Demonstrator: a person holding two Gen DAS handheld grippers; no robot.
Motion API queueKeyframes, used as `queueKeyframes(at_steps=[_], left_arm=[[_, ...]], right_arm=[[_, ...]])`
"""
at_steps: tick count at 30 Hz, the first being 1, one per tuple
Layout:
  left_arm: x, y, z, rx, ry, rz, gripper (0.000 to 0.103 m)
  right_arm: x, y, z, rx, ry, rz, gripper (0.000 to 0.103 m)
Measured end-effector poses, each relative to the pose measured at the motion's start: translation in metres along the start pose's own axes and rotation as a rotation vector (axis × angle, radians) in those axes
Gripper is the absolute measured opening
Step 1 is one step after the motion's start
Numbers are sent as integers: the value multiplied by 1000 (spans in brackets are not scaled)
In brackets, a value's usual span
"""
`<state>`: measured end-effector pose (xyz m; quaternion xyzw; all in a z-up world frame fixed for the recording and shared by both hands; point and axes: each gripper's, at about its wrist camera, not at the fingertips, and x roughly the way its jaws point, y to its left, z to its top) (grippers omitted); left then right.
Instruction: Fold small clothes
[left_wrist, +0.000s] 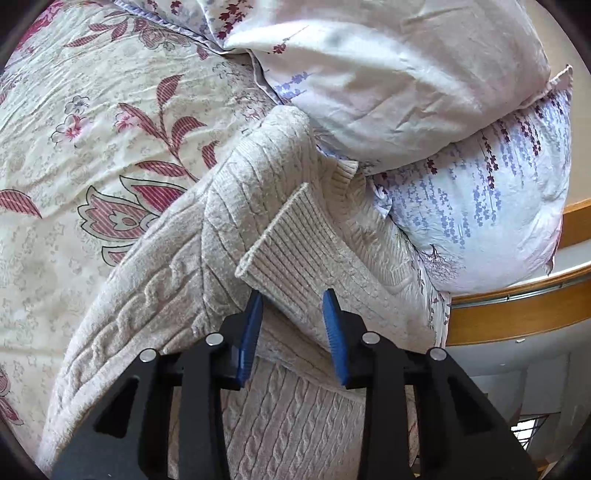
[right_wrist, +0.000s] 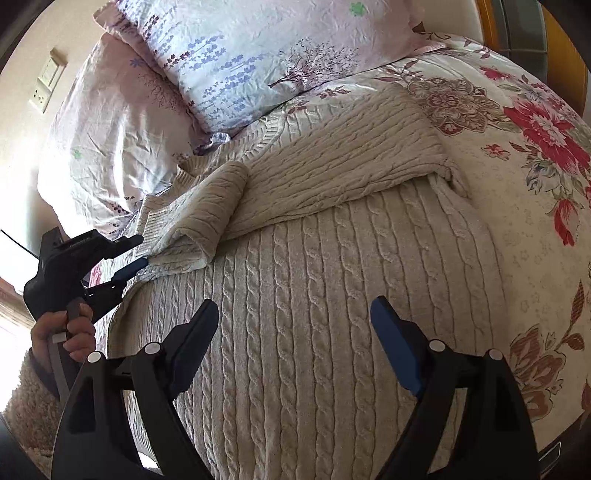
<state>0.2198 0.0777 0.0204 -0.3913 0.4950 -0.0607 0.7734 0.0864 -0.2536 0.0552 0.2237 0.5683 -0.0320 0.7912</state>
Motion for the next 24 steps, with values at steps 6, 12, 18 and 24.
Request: queueKeyframes(at_steps=[6, 12, 18, 24], left_arm=[[4, 2, 16, 2, -18, 16, 7], [-10, -51, 15, 184, -83, -67, 6], [-2, -135, -8, 345, -44, -263, 6], [34, -212, -64, 499, 59, -369, 6]], right_arm=[[1, 0, 0, 3, 6, 1, 86], [-3, -8, 1, 22, -4, -12, 86], [-12, -25, 0, 64, -28, -34, 86], [-31, -57, -6, 134, -57, -68, 86]])
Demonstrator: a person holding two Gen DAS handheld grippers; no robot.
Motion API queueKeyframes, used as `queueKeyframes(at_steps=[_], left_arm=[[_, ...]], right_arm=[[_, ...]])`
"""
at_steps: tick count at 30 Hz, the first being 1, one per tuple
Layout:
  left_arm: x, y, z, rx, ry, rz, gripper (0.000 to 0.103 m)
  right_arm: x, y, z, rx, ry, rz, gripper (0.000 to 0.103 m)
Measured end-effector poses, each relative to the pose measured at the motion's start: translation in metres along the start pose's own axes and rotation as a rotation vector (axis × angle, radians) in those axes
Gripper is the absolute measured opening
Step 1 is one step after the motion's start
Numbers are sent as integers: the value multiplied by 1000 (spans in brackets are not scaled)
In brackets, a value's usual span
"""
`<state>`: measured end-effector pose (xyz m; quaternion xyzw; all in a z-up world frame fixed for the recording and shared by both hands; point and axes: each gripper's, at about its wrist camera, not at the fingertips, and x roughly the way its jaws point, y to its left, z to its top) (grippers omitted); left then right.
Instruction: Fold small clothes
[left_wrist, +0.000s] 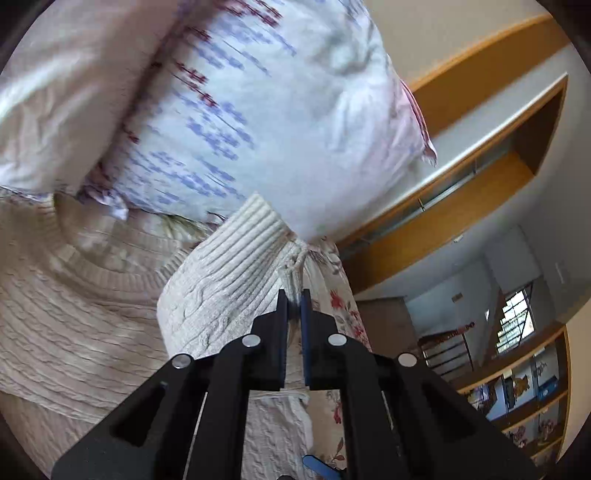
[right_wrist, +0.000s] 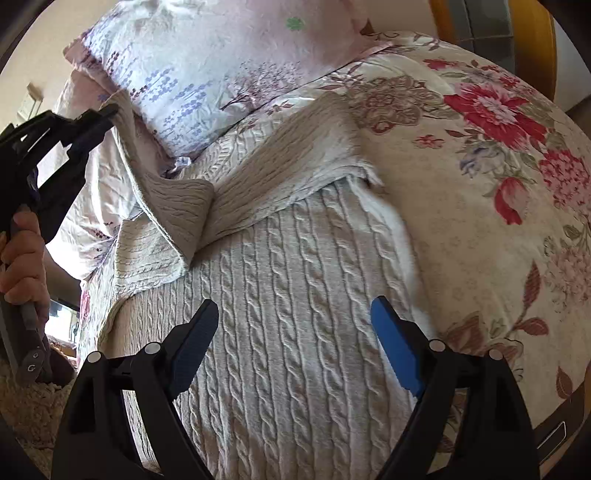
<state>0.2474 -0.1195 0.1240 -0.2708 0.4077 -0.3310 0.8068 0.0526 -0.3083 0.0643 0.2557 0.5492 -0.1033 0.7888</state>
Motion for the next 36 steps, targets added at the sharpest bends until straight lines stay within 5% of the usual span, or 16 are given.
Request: queueKeyframes(at_steps=[4, 11, 13, 14, 17, 20, 24, 31, 32, 33, 35, 36], left_arm=[[41, -31, -17, 43, 41, -11, 6], [109, -50, -57, 142, 179, 84, 8], [118, -45, -67, 138, 240, 80, 14], [118, -43, -71, 139, 260, 68, 29], [98, -41, -79, 196, 238, 74, 69], [68, -32, -78, 285, 196, 114, 72], [14, 4, -70, 335, 121, 261, 73], [-73, 95, -62, 135, 16, 479, 72], [-82, 104, -63, 107, 8, 498, 72], [-89, 112, -66, 86, 2, 510, 72], [-99, 122, -70, 65, -9, 535, 72], [-103, 125, -72, 63, -14, 550, 72]], right_arm=[[-12, -22, -4, 45, -22, -23, 86], [-29, -56, -6, 121, -49, -59, 86], [-32, -62, -5, 134, -56, -64, 86], [-33, -63, -4, 139, -59, -63, 86], [-34, -67, 6, 152, -75, -29, 84], [-32, -64, 26, 154, -93, 29, 74], [-15, -61, 70, 177, -89, 84, 72], [37, -49, 127, 166, -6, 34, 66], [43, -49, 130, 157, 16, 21, 58], [51, -47, 133, 141, 43, 11, 36], [55, -43, 135, 98, 56, -3, 10], [50, -39, 137, 67, 24, -3, 7]])
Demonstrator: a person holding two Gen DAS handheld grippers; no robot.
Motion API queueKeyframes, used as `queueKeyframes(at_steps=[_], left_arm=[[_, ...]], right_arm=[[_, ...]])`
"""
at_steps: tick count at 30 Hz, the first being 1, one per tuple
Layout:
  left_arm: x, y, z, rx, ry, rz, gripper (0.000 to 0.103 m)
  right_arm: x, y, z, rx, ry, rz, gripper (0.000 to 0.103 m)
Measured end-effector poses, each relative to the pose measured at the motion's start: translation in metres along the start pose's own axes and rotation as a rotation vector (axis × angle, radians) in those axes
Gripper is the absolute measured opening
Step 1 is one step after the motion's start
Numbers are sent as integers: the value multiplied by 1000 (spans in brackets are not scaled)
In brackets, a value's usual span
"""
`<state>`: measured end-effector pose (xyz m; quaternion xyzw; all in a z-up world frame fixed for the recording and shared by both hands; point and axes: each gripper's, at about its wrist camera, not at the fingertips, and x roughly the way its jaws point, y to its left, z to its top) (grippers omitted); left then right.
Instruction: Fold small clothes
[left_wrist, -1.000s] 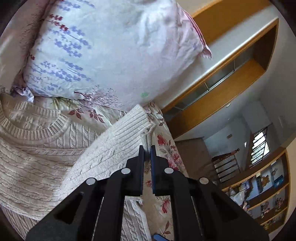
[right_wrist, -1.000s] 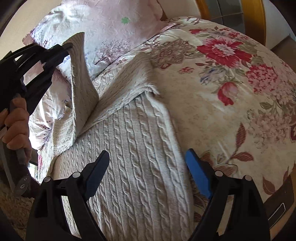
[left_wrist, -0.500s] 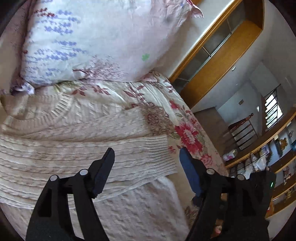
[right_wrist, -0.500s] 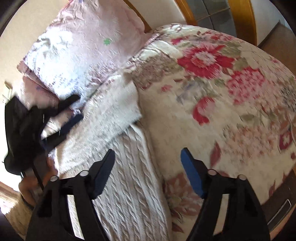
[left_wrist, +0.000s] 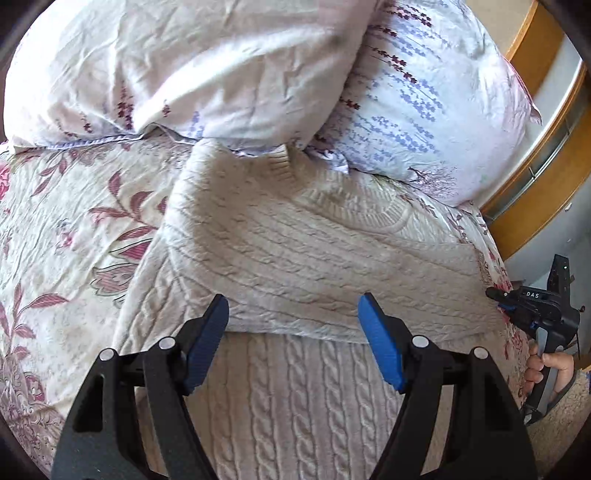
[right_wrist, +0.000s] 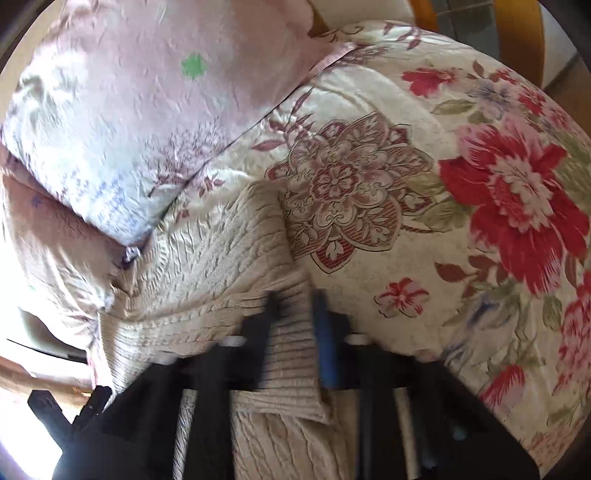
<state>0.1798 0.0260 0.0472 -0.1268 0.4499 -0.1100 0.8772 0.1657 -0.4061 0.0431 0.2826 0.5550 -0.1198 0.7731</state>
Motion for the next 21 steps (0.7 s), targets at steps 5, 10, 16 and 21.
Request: queueKeyframes(at_steps=[5, 10, 16, 21], left_arm=[[3, 9, -2, -4, -11, 61, 72], [5, 11, -1, -23, -28, 101, 72], [-9, 13, -1, 0, -68, 77, 72], [-3, 6, 12, 32, -74, 52, 73]], right_arm=[[-21, 20, 16, -34, -131, 69, 6], [16, 19, 23, -37, -36, -78, 6], [-7, 16, 16, 10, -103, -79, 50], [-1, 5, 5, 60, -37, -103, 50]])
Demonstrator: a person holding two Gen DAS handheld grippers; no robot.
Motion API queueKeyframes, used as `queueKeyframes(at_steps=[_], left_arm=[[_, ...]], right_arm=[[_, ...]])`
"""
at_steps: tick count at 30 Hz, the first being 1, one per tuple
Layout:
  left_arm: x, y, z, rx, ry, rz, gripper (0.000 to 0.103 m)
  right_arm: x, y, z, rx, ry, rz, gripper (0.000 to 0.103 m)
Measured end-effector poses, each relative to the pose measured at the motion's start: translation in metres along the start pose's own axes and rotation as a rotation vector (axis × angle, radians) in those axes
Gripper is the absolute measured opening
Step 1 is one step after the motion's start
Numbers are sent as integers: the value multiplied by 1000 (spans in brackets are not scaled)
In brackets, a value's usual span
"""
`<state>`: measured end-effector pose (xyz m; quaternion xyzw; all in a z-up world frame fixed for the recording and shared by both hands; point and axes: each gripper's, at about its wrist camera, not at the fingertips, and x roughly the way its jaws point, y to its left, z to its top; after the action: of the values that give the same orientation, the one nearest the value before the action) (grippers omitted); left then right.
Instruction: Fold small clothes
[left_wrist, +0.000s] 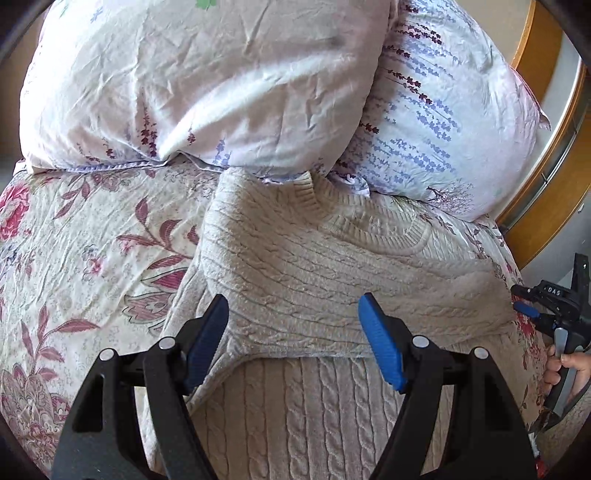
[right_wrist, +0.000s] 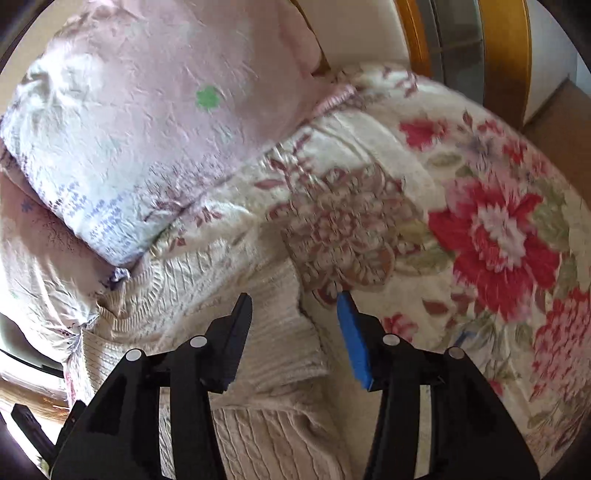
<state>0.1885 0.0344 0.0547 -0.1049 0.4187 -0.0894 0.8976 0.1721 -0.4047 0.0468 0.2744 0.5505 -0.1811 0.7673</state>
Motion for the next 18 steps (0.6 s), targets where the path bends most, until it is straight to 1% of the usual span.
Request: queueKeyframes(at_steps=[2, 3, 4, 5, 6, 7, 9, 11, 12, 15, 16, 18], left_arm=[[10, -6, 8, 17, 12, -15, 73], [17, -9, 12, 24, 23, -20, 73], [25, -12, 16, 29, 37, -19, 73], [33, -13, 19, 36, 50, 0, 73], [42, -12, 22, 33, 68, 25, 73], [51, -9, 24, 21, 90, 56, 73], [64, 6, 27, -38, 120, 99, 72], [70, 22, 28, -104, 120, 128, 62], [69, 25, 28, -107, 89, 124, 62], [69, 26, 29, -95, 97, 125, 62], [66, 25, 29, -93, 96, 111, 63], [55, 27, 26, -94, 76, 68, 68]], right_arm=[[7, -9, -7, 54, 31, 28, 50], [8, -11, -11, 66, 37, 40, 37], [9, -12, -15, 67, 39, 80, 24], [8, -11, -18, 60, 31, 76, 18], [5, -8, -20, 50, 17, 70, 15], [1, -6, -22, 39, 4, 67, 13], [-3, -5, -25, 38, -4, 50, 11], [-4, -6, -28, 50, -6, 25, 11], [-5, -7, -30, 58, -7, 12, 11], [-7, -4, -32, 49, -3, -20, 11], [-11, -1, -32, 35, -13, -27, 11], [-25, 11, -32, -19, -73, -35, 12]])
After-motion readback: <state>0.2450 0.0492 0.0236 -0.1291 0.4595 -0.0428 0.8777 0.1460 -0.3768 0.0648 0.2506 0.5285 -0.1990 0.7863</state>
